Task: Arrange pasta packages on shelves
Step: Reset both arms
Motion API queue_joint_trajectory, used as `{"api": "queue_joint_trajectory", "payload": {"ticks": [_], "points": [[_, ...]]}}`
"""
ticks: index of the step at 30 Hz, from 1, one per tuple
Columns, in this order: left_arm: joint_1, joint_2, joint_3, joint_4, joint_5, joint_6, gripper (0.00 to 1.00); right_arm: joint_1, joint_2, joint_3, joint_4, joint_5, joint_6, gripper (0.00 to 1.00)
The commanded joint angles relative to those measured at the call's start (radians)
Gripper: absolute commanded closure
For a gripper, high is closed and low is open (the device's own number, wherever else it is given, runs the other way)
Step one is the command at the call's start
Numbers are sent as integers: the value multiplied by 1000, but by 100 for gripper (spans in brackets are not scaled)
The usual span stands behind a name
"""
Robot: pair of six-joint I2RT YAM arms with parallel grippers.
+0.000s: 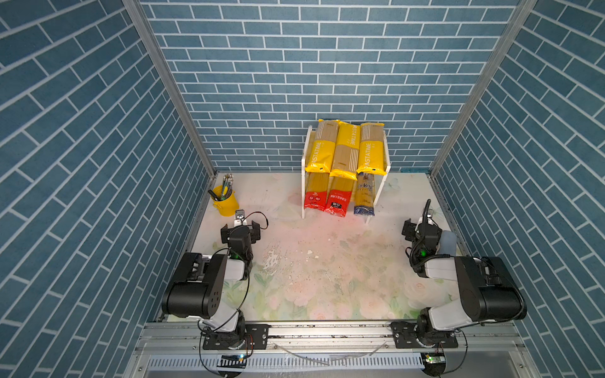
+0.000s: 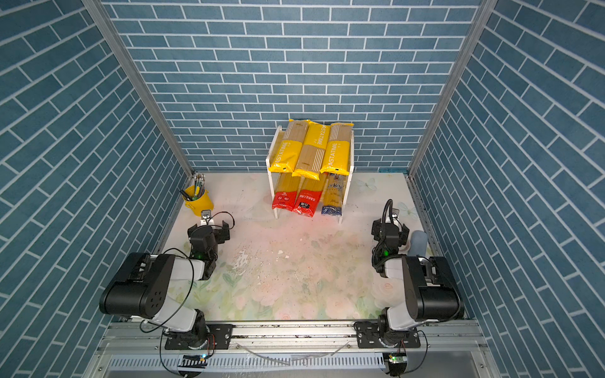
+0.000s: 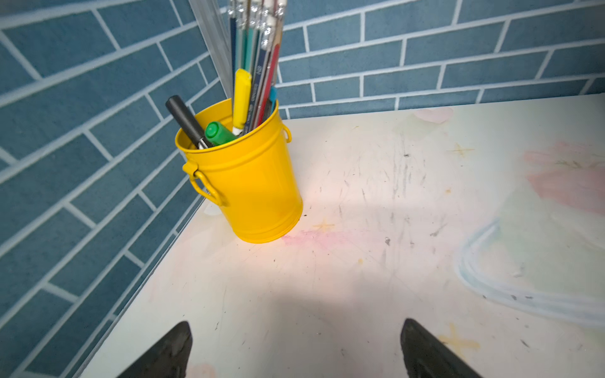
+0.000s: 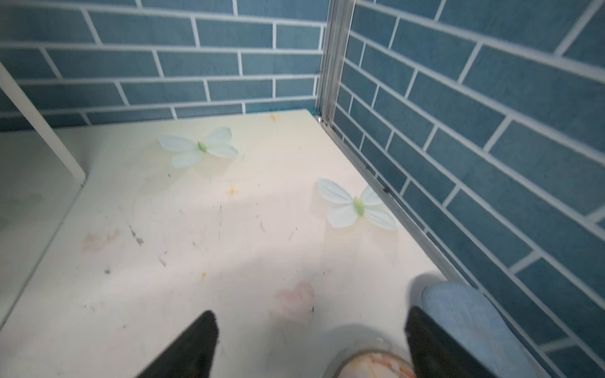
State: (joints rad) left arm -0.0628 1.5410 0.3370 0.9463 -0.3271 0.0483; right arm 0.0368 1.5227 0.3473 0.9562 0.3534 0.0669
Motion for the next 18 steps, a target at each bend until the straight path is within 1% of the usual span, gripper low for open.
{"api": "queue_joint_trajectory", "payload": {"ticks": [1, 2, 3, 4, 6, 7, 8, 11, 14, 15, 18], "points": [[6, -12, 4, 7, 41, -28, 0, -27, 13, -29, 52, -84, 11, 1], [6, -12, 5, 3, 42, -28, 0, -29, 39, -40, 122, -89, -3, 1], [6, -6, 10, 7, 45, -20, 0, -30, -3, -37, 34, -92, 16, 1], [4, -10, 19, -17, 51, -20, 0, -35, 23, -44, 99, -86, 15, 1], [4, -9, 15, -5, 56, -16, 0, -37, 2, -41, 55, -87, 25, 1], [4, -10, 17, -12, 56, -18, 0, -40, 21, -38, 88, -91, 20, 1], [4, -7, 17, -9, 54, -15, 0, -40, 10, -28, 46, -95, 22, 1], [4, -9, 19, -12, 56, -16, 0, -42, 11, -5, -2, -100, 22, 1], [-8, -5, 16, -1, 58, 2, 0, -43, 13, 6, -15, -99, 25, 1], [-23, -2, 25, -13, 32, 14, 0, -43, 17, 7, -11, -99, 21, 1], [-23, -3, 23, -9, 33, 13, 0, -43, 19, 20, -37, -100, 21, 1]]}}
